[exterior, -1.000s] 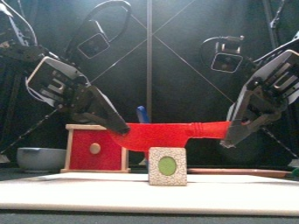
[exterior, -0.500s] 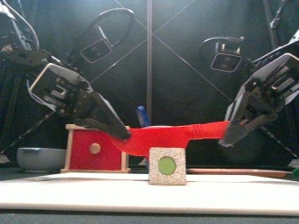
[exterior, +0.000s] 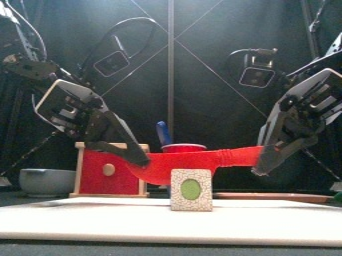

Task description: Cut sushi roll

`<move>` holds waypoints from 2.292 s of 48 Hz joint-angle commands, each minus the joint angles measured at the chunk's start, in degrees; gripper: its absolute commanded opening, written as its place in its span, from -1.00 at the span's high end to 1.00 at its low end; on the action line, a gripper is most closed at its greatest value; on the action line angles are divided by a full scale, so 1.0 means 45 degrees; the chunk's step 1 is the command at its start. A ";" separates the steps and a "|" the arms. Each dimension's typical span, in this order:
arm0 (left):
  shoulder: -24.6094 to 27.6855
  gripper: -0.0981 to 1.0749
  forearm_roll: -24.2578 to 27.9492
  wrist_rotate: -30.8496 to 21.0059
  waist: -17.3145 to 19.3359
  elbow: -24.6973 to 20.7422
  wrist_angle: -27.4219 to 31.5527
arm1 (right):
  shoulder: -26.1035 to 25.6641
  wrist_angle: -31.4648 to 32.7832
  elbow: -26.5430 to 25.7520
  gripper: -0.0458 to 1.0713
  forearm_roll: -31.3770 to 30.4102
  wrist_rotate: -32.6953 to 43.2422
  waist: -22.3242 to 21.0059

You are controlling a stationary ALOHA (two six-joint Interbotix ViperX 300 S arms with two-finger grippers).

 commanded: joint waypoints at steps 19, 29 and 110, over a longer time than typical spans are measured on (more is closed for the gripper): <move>0.0703 0.15 0.0488 0.0117 0.0937 0.0254 0.0918 | 0.1035 0.0215 0.0098 0.34 -0.0312 -0.0039 -0.0332; 0.0410 0.15 0.0508 0.0137 0.1289 0.0313 0.1016 | 0.0664 0.0332 0.0020 0.34 -0.0957 -0.0039 -0.0801; 0.0391 0.15 0.0586 0.0020 -0.0313 -0.0234 0.1777 | -0.0117 0.2480 -0.0293 0.34 0.0508 0.0039 0.1133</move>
